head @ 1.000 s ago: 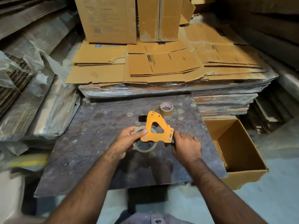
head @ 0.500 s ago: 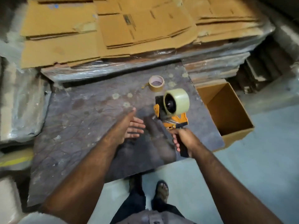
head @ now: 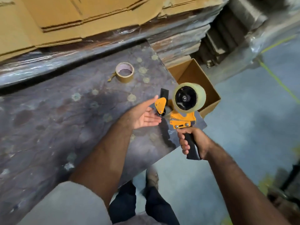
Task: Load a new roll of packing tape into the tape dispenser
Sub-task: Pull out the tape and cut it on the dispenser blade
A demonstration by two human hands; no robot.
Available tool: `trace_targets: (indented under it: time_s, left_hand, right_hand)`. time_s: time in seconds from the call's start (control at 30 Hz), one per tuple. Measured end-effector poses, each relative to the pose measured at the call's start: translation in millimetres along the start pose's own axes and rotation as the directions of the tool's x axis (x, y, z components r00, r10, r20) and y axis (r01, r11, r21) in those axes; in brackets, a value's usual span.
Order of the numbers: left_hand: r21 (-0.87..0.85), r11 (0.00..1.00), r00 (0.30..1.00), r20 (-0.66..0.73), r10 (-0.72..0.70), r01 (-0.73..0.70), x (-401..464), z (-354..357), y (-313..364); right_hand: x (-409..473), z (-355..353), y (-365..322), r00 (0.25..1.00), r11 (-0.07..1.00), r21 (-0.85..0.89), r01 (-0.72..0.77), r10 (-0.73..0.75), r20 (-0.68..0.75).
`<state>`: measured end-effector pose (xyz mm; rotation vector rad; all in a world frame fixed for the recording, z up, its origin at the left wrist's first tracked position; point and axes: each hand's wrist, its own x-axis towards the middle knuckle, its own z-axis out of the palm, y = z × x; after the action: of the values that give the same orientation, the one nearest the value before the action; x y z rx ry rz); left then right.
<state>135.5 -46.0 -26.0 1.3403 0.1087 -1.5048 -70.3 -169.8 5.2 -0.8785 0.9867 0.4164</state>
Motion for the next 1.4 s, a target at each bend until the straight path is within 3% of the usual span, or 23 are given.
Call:
trace_targets:
  time_s: [0.17, 0.3, 0.43, 0.6, 0.77, 0.83, 0.97, 1.07, 1.2, 1.3, 1.4]
  left_hand:
    - [0.012, 0.995, 0.995, -0.005, 0.103, -0.103, 18, 8, -17]
    - [0.010, 0.998, 0.993, -0.094, 0.067, -0.066, 29, 29, -29]
    - [-0.034, 0.999, 0.998, -0.054, 0.016, -0.018, 37, 36, -32]
    - [-0.061, 0.995, 0.996, -0.034, 0.077, -0.079, 38, 39, -41]
    - [0.188, 0.976, 0.979, -0.148, 0.141, -0.112, 54, 41, -36]
    - [0.383, 0.910, 0.955, -0.171, 0.241, -0.161, 68, 49, -32]
    - [0.805, 0.560, 0.805, -0.195, 0.561, -0.195, 111, 66, -28]
    - [0.873, 0.437, 0.711, -0.166, 0.684, -0.217, 129, 69, -29]
    - [0.923, 0.327, 0.640, -0.129, 0.758, -0.201, 142, 76, -48]
    - [0.898, 0.329, 0.580, -0.108, 0.808, -0.291, 148, 75, -57]
    - [0.949, 0.226, 0.620, -0.042, 0.784, -0.221, 150, 78, -52]
  right_hand:
    - [-4, -15, 12, 1.000, 0.998, 0.068, 0.008, -0.008, -0.005]
    - [-8, -31, 14, 1.000, 0.998, 0.057, 0.008, -0.009, 0.009]
    - [-9, -48, 16, 1.000, 0.999, 0.052, 0.001, -0.001, 0.014]
    - [-9, -67, 15, 0.999, 0.999, 0.039, 0.009, -0.010, 0.038]
    - [4, -92, 17, 0.996, 0.989, -0.119, 0.082, -0.085, -0.013]
    - [14, -100, 20, 0.987, 0.969, -0.214, 0.123, -0.141, -0.072]
    - [35, -114, 23, 0.946, 0.926, -0.331, 0.182, -0.257, -0.196]
    - [48, -127, 22, 0.904, 0.880, -0.417, 0.227, -0.350, -0.247]
    - [44, -144, 30, 0.873, 0.791, -0.583, 0.185, -0.405, -0.272]
    - [28, -162, 49, 0.878, 0.795, -0.595, 0.122, -0.366, -0.309]
    - [18, -173, 62, 0.887, 0.801, -0.590, 0.095, -0.337, -0.315]
